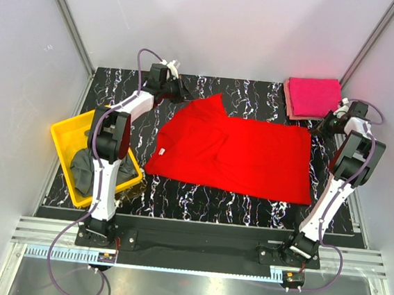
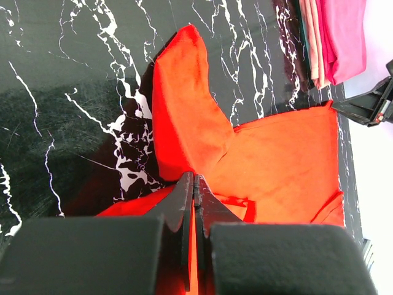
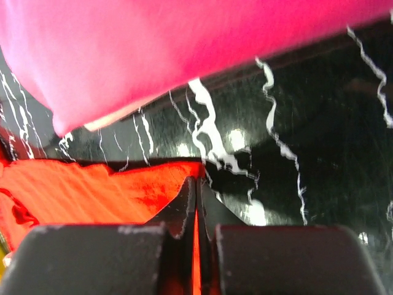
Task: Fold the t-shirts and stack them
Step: Fold the tshirt
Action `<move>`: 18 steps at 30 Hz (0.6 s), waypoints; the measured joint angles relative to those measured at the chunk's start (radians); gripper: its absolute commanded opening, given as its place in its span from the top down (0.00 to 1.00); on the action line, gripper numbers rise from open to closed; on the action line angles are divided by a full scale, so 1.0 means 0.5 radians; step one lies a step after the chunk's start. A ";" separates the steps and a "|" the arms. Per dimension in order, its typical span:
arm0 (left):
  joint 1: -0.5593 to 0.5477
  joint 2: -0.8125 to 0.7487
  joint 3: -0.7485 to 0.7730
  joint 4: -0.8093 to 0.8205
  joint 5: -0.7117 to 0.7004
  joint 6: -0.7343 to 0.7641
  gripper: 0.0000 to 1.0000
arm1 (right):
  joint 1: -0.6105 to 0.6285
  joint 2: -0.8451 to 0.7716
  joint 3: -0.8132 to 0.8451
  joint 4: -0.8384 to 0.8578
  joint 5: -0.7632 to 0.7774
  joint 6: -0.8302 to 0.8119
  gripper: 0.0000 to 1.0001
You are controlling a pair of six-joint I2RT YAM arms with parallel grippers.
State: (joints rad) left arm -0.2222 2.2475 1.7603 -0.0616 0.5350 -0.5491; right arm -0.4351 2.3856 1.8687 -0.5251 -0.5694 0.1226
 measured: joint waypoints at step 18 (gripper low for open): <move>0.000 -0.430 -0.344 -0.142 -0.198 0.185 1.00 | 0.000 -0.983 -1.270 1.064 0.421 0.231 1.00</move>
State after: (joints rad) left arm -0.2222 2.0323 1.5883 -0.1326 0.4362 -0.4568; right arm -0.4351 1.8938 1.2335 0.0071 -0.3588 0.2382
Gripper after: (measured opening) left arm 0.009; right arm 0.011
